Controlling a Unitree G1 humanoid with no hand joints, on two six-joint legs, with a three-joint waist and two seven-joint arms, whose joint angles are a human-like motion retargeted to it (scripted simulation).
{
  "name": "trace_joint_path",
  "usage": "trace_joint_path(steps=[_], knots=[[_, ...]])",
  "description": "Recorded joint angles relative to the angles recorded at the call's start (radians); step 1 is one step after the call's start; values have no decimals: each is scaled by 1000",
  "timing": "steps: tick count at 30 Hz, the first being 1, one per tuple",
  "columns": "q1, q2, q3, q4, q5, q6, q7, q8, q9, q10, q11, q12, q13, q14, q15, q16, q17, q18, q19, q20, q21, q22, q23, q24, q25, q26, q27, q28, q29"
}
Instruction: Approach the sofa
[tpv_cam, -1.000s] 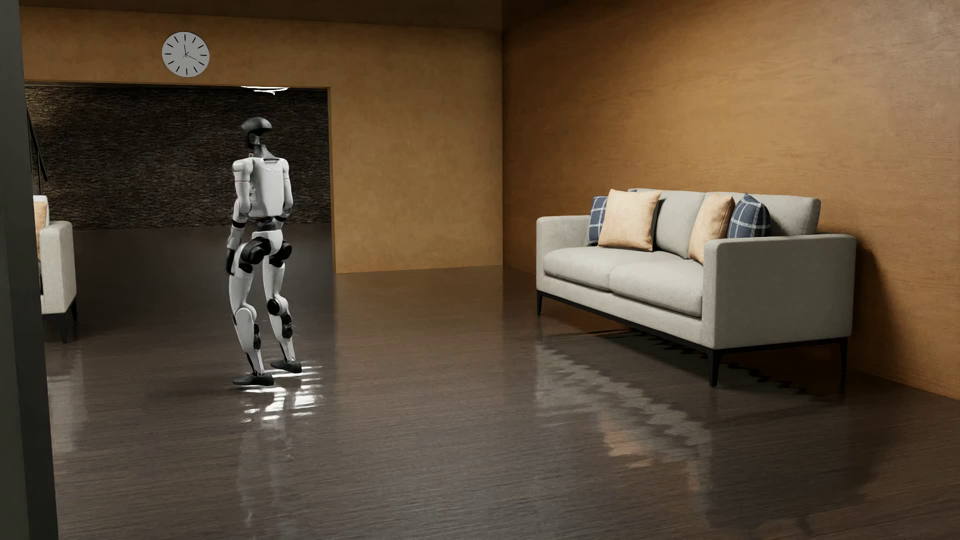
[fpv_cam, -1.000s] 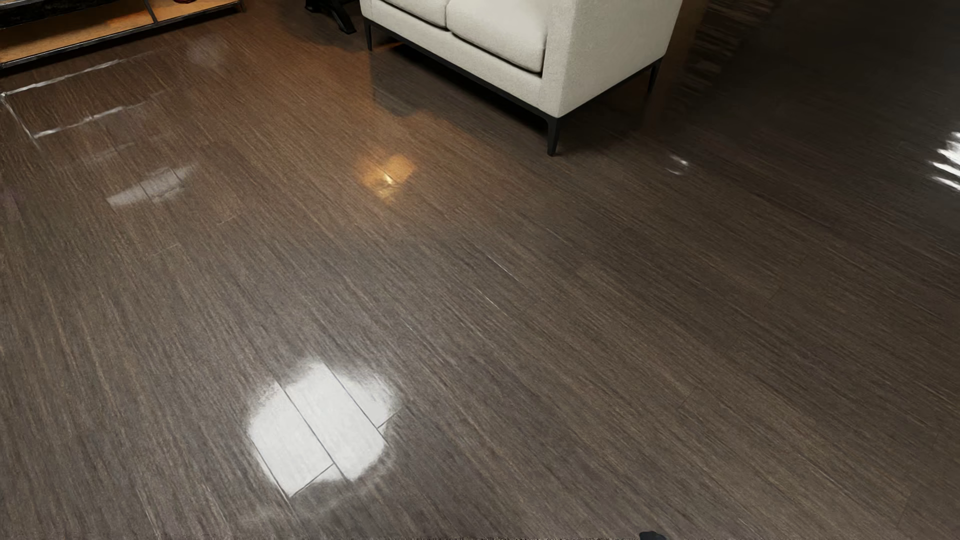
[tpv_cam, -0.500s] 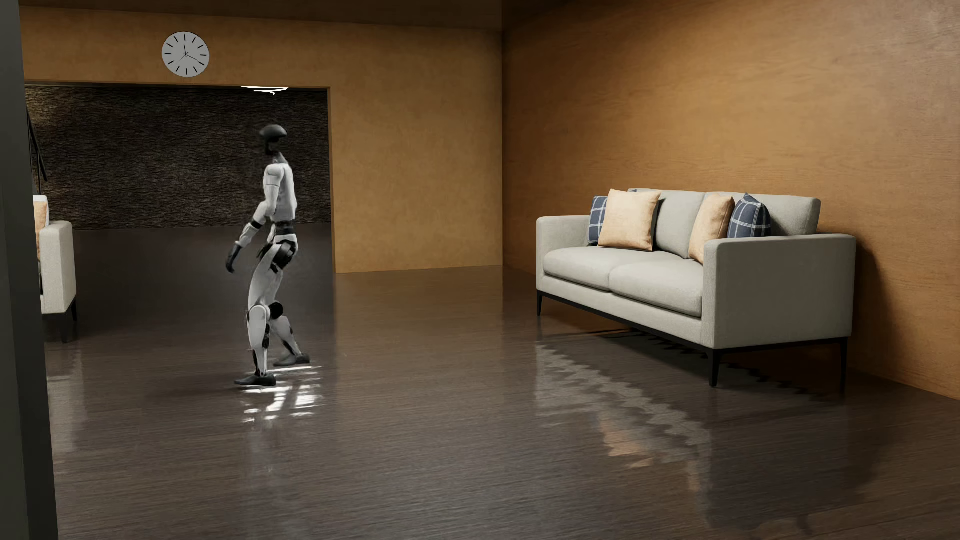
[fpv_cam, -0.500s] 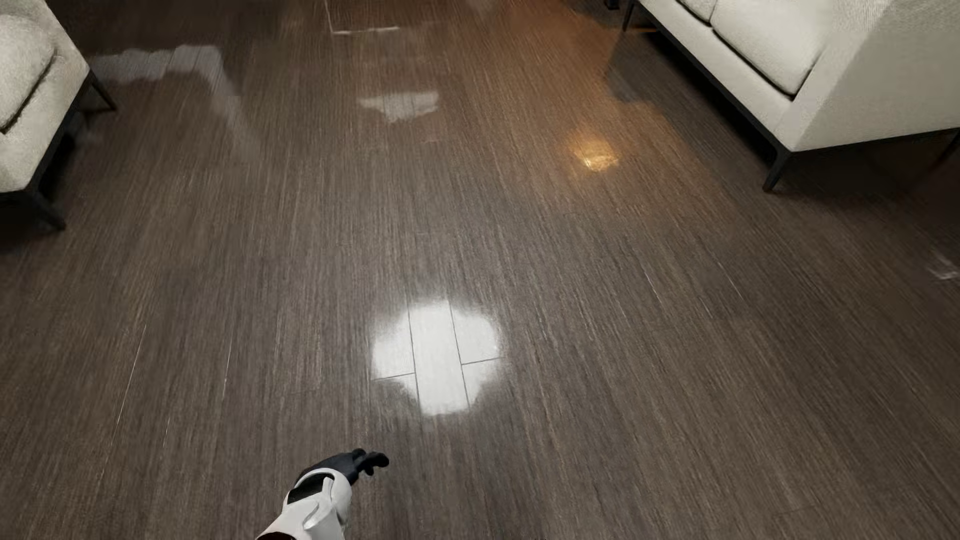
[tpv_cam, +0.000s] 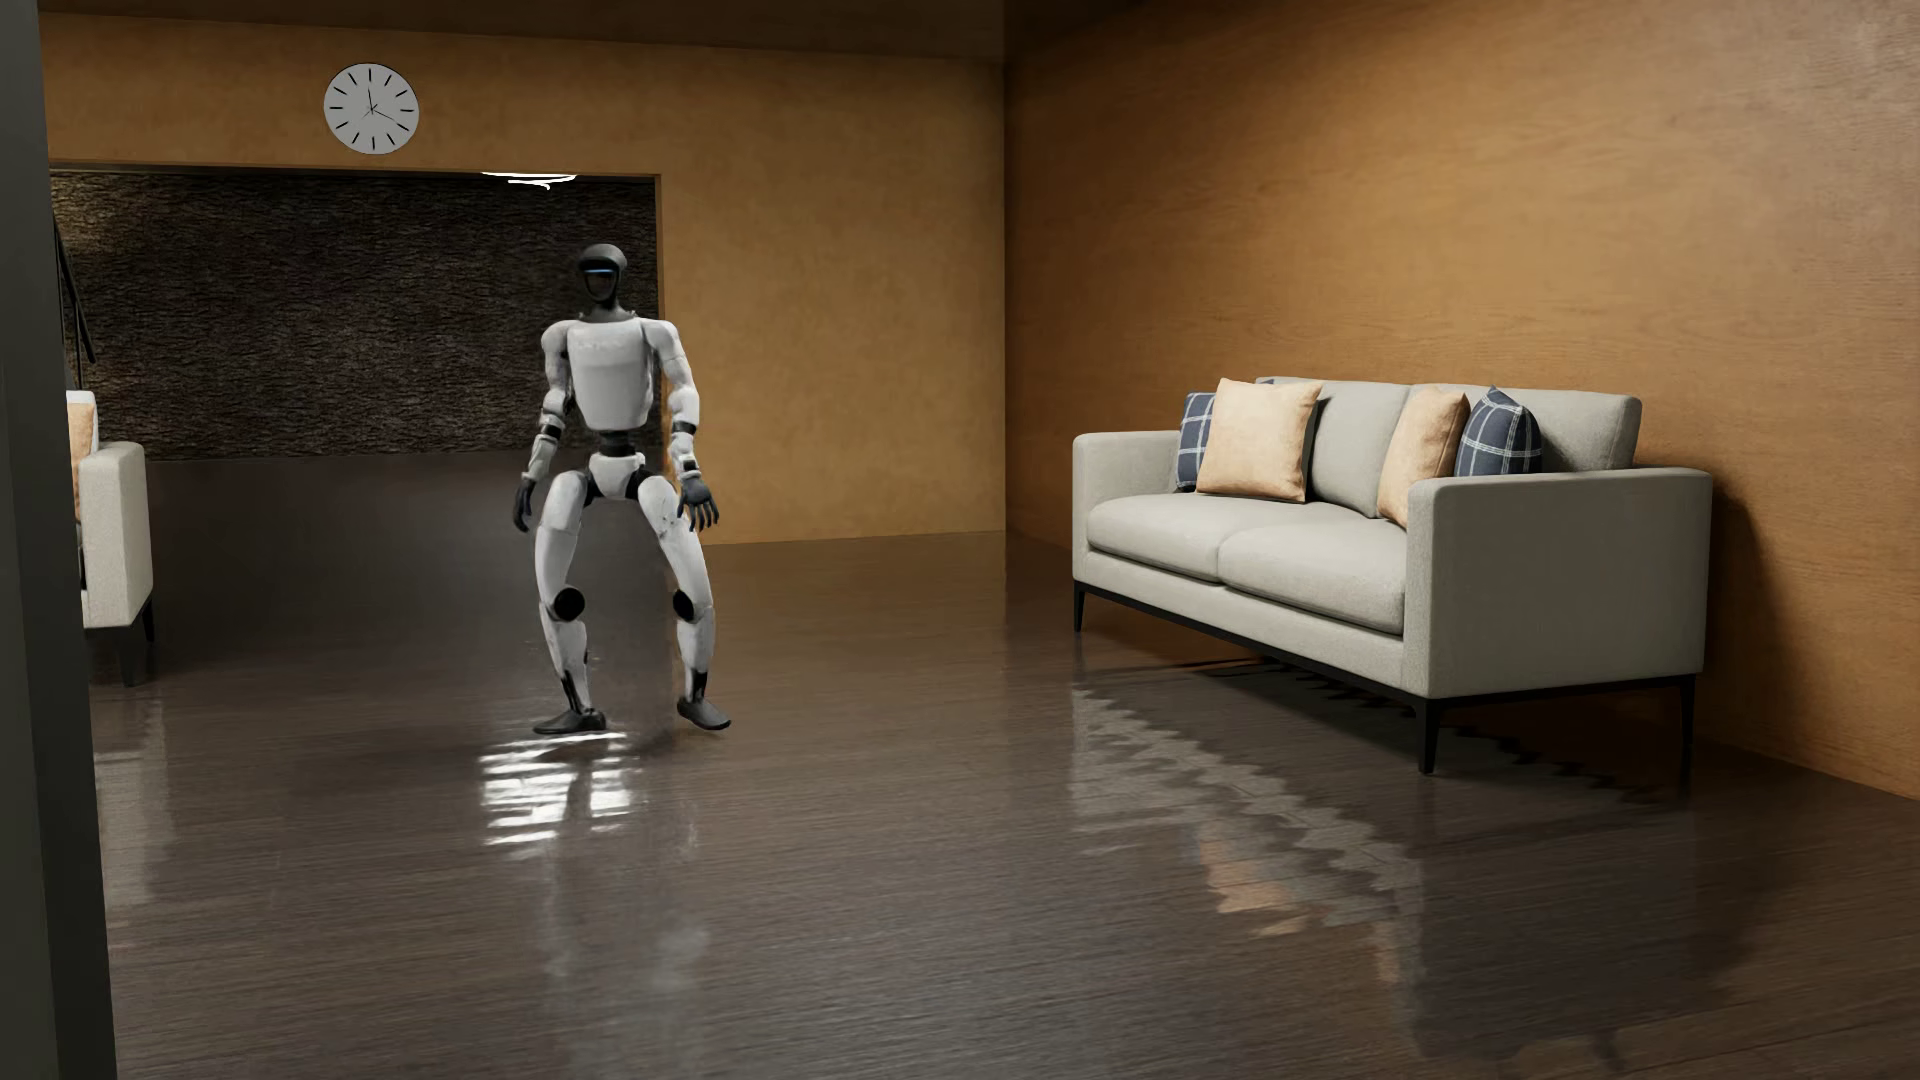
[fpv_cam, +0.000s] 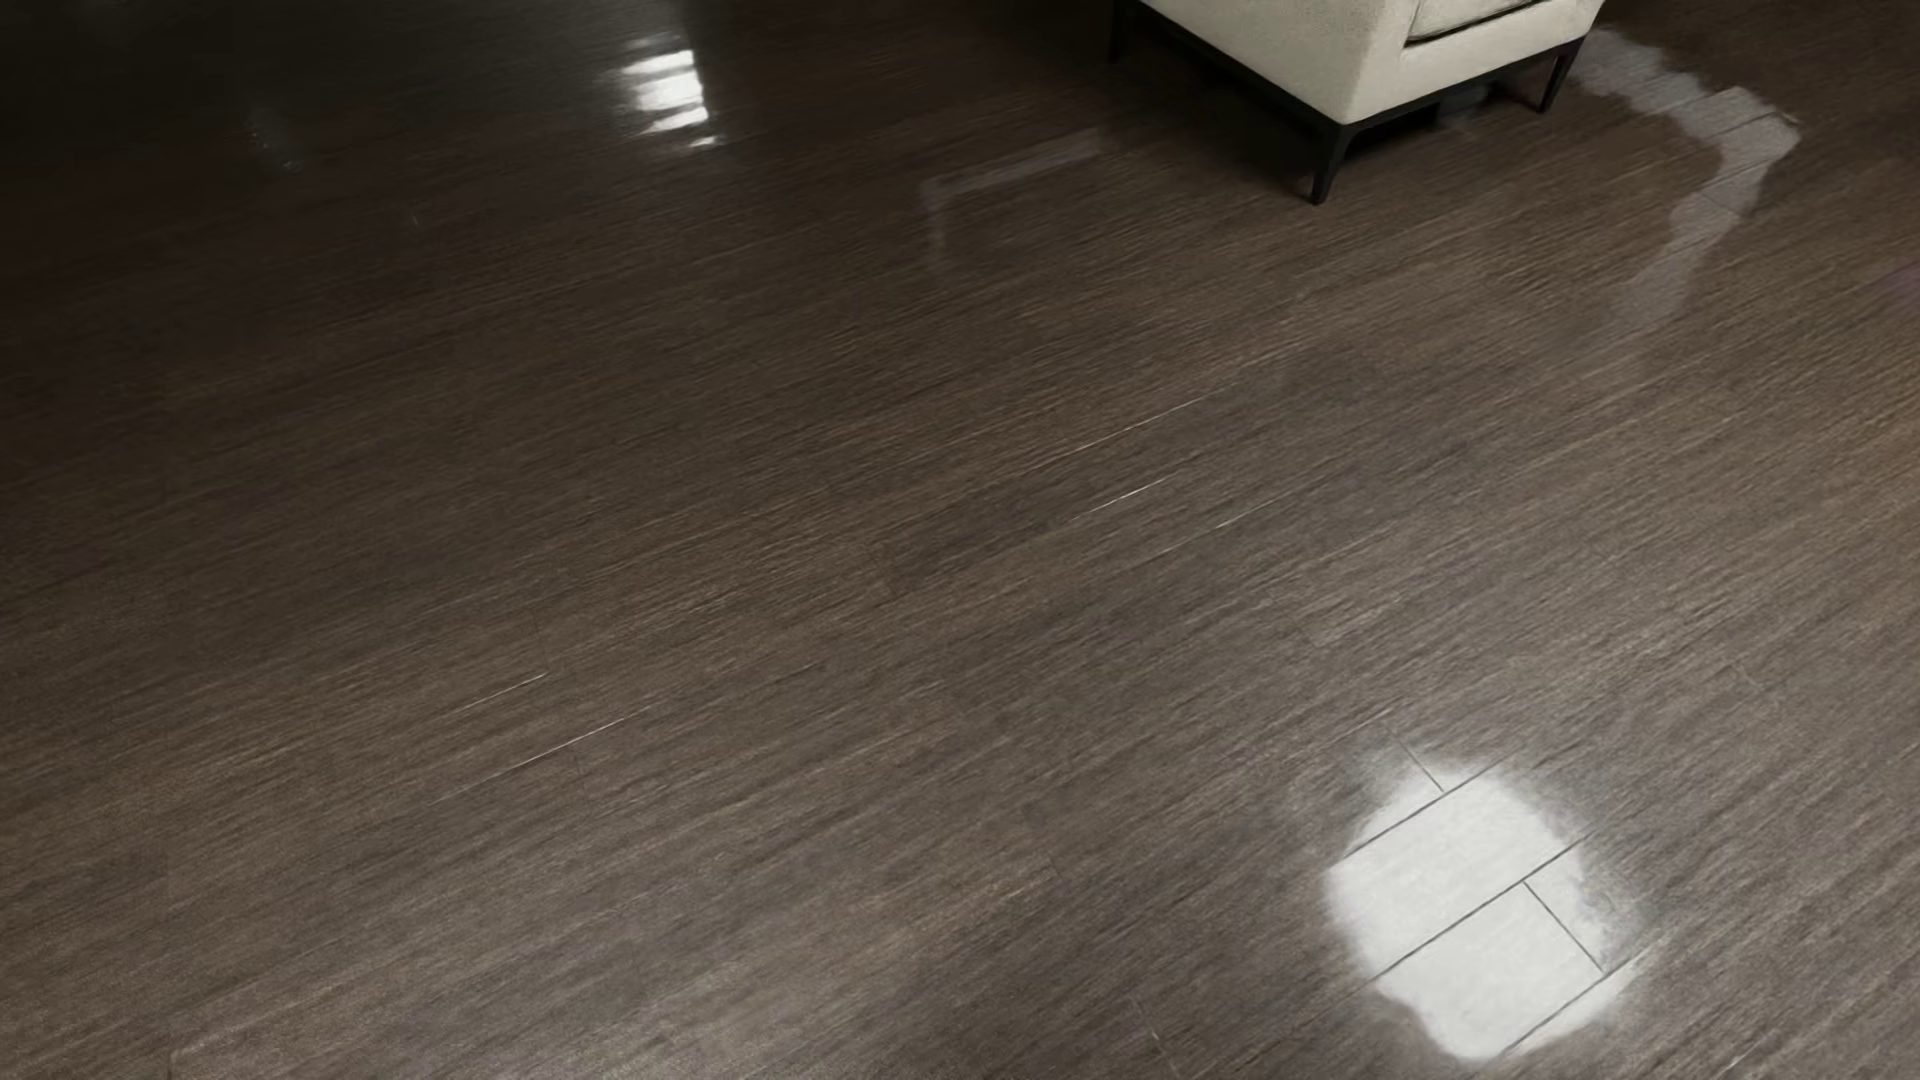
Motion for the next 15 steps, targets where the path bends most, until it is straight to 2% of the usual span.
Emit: trace_joint_path(steps=[1,2,3,4,5,6,7,8,9,10,11,12,13,14,15], knots=[[102,8,-9,42,-26,4,123,-53,-9,-48,-6,34,-6,-13,20,15,0,32,5,76,-8,19,-22,-37,23,20,-11,28,-14],[217,16,-22,71,-55,9,294,-109,-18,-111,-13,62,-13,-25,45,32,-1,68,11,123,-13,30,-44,-58,43,25,-20,32,-27],[322,25,-34,74,-95,12,467,-164,-26,-170,-12,83,-15,-13,70,52,-4,51,17,134,-33,31,-61,-56,67,24,-36,16,-40],[393,38,-41,46,-144,14,597,-222,-30,-234,-14,82,-14,39,98,58,2,-157,35,104,-67,35,-82,-30,96,24,-45,-11,-59],[358,65,-32,-2,-203,12,551,-276,-28,-256,-26,61,3,29,128,62,1,-249,34,57,-114,40,-113,2,127,8,-53,-56,-78],[293,83,-21,-65,-284,3,458,-307,-23,-253,-22,16,26,2,128,45,10,-226,17,2,-167,55,-151,41,160,0,-50,-105,-96],[234,95,-13,-141,-369,-10,363,-294,-18,-248,0,-27,58,-25,77,19,25,-196,8,-41,-224,63,-175,71,188,-8,-46,-153,-111],[183,81,-11,-222,-431,-23,269,-191,-14,-245,24,-55,77,-52,5,2,43,-171,2,-72,-263,38,-181,96,201,-37,-36,-212,-111],[151,37,-18,-301,-447,-33,180,18,-10,-248,46,-69,93,-78,-54,-9,52,-145,-40,-79,-278,-7,-168,111,191,-72,-23,-262,-90],[133,-12,-25,-372,-410,-41,98,263,-6,-264,76,-72,105,-95,-76,-19,50,-119,-46,-52,-272,-60,-144,107,166,-106,-9,-274,-55],[117,-53,-32,-431,-330,-47,19,501,-3,-277,122,-63,106,-106,-69,-31,49,-95,24,-5,-252,-118,-107,97,129,-127,7,-253,-15],[101,-85,-36,-482,-226,-53,-59,695,-1,-287,177,-58,103,-113,-71,-41,49,-75,85,29,-228,-173,-67,95,83,-148,26,-218,34],[83,-110,-37,-526,-125,-57,-140,816,-1,-292,231,-70,101,-118,-82,-37,59,-60,123,29,-221,-214,-43,120,51,-164,44,-204,80],[68,-142,-38,-568,-53,-61,-221,856,-1,-295,284,-100,104,-124,-97,-27,75,-47,138,11,-222,-241,-41,158,30,-169,54,-206,108],[57,-180,-39,-609,-15,-66,-305,825,0,-295,326,-145,115,-131,-105,-17,91,-35,122,-13,-222,-256,-56,201,14,-170,45,-218,108]])
